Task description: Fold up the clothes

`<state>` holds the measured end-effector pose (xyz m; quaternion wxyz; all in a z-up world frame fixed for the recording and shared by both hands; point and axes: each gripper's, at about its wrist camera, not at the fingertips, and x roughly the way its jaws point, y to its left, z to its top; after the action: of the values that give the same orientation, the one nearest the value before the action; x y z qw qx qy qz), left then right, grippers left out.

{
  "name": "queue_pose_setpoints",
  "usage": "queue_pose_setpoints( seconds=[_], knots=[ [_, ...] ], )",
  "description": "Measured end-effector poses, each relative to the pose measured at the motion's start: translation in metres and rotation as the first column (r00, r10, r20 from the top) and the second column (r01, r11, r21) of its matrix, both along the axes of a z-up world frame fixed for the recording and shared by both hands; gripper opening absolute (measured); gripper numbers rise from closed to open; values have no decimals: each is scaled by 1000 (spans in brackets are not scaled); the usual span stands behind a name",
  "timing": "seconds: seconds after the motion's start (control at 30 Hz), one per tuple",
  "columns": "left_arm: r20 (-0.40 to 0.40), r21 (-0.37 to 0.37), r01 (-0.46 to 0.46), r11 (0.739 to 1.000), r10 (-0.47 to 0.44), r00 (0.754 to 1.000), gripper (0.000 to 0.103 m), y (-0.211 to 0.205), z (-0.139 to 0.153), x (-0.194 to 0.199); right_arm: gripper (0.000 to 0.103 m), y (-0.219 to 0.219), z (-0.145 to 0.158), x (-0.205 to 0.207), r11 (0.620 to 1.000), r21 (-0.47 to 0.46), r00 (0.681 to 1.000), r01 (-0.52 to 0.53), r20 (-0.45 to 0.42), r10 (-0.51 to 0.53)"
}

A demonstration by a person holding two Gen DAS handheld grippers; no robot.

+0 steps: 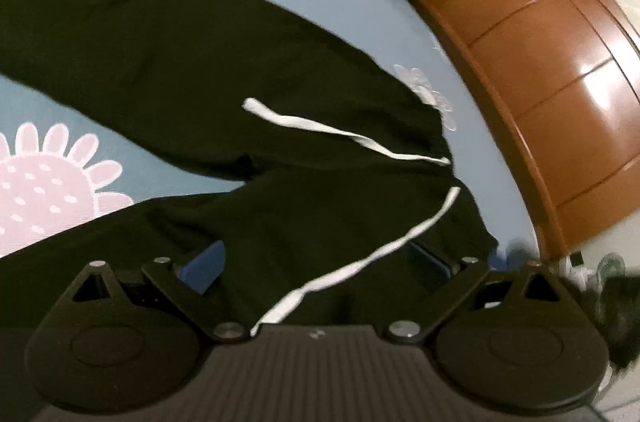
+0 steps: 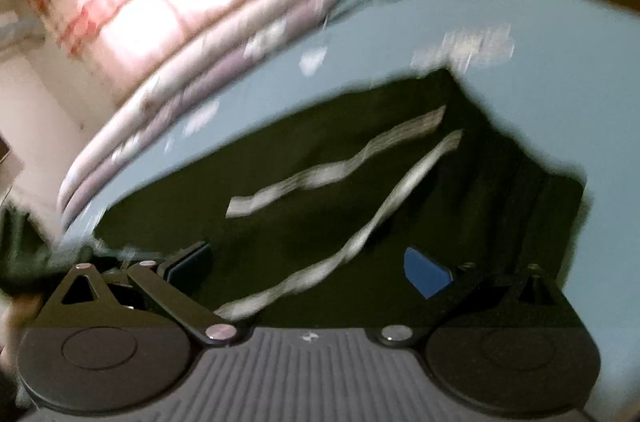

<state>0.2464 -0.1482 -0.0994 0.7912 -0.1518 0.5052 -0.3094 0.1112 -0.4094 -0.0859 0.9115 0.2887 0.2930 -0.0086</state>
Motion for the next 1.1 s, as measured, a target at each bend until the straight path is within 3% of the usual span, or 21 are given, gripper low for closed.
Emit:
queue_pose_setpoints(
  seconds=[0.07,0.27,0.43,0.57,0.67,0.77,0.93,1.1],
  knots=[
    [10,-3,8,1000,-8,1000,98,-3,2,-3,103,-16,0,20,999,46,1000,-11,-13,11],
    [27,55,37,998,-38,999,98,-3,5,-15,103,-37,-32,80,968,247,984,-31,-165,74],
    [26,73,85,994,-87,996,98,-15,1,-21,103,-24,-49,82,991,132,957,-37,-281,74],
    [13,78,129,989,-130,991,98,-27,-3,-26,103,-19,-48,64,992,92,934,-89,-338,116],
    [30,90,149,985,-152,988,98,-32,-3,-32,103,-22,-44,57,990,121,943,-77,-312,111],
    [46,87,183,979,-188,981,98,-39,1,-40,103,-30,-34,56,974,211,967,-83,-218,129],
    [40,59,268,962,-271,962,98,-60,2,-55,103,-31,-20,79,963,249,988,-107,-85,131],
    [-47,38,347,937,-345,937,98,-78,-17,-70,103,-31,-37,109,938,318,980,-142,-90,179]
  ],
)
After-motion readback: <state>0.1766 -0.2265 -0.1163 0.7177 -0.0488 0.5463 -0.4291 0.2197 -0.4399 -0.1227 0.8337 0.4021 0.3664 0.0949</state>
